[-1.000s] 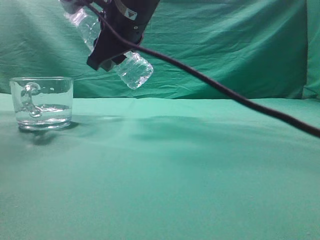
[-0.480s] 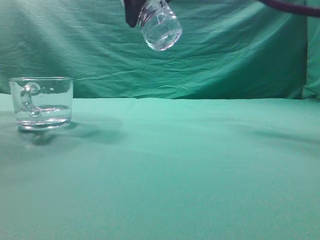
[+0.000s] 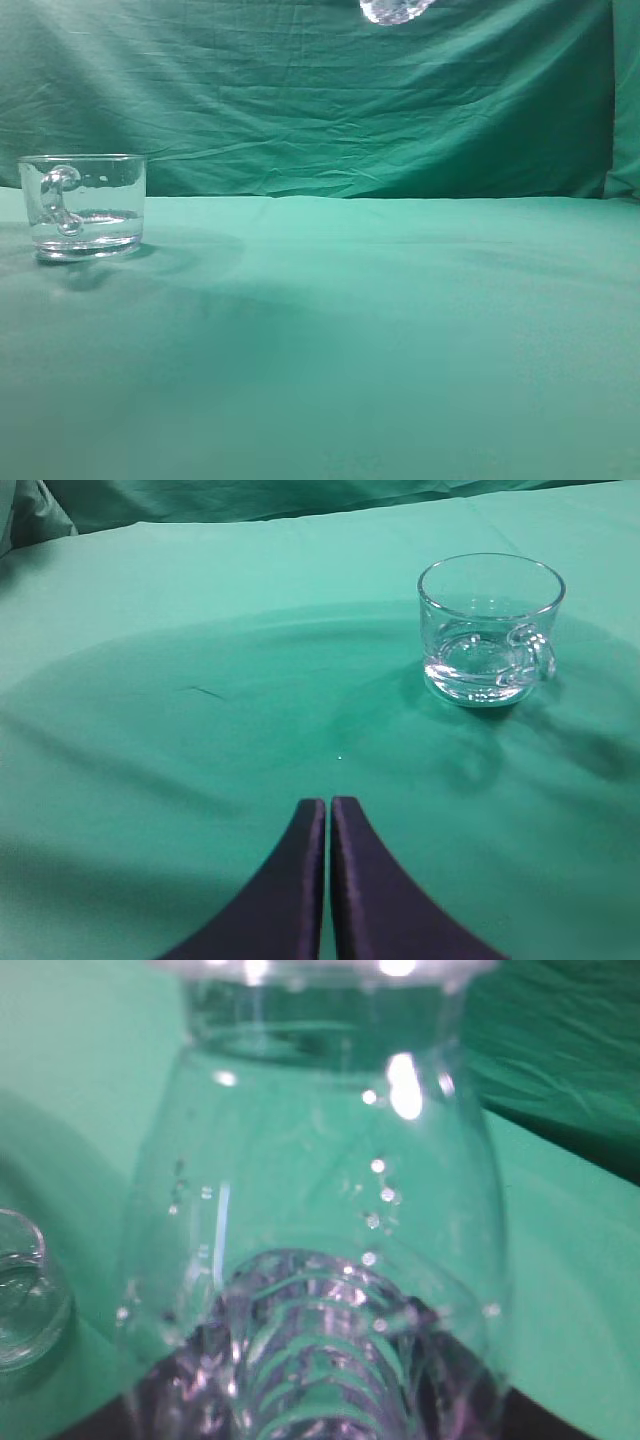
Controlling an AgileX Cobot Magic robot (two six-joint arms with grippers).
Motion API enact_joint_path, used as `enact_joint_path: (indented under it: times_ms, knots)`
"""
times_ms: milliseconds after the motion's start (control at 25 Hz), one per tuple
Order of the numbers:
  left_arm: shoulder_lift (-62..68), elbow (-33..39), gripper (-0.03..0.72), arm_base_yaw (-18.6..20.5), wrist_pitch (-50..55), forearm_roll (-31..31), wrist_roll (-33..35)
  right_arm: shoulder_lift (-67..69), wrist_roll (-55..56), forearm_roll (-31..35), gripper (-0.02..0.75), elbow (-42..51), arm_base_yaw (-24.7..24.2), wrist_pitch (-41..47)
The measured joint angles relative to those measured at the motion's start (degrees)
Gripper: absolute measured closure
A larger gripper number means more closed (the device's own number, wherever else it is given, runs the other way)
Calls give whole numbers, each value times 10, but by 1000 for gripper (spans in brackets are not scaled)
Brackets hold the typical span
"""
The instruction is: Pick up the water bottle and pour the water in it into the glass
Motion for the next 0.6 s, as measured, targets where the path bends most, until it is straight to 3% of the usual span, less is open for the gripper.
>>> enact_joint_path:
  times_ms: [280, 600]
  knots:
    - [0, 0, 688, 0, 0, 0, 0, -102, -28, 13, 419, 212, -36, -169]
    - [0, 0, 688, 0, 0, 0, 0, -153, -27, 17, 419, 389, -39, -332]
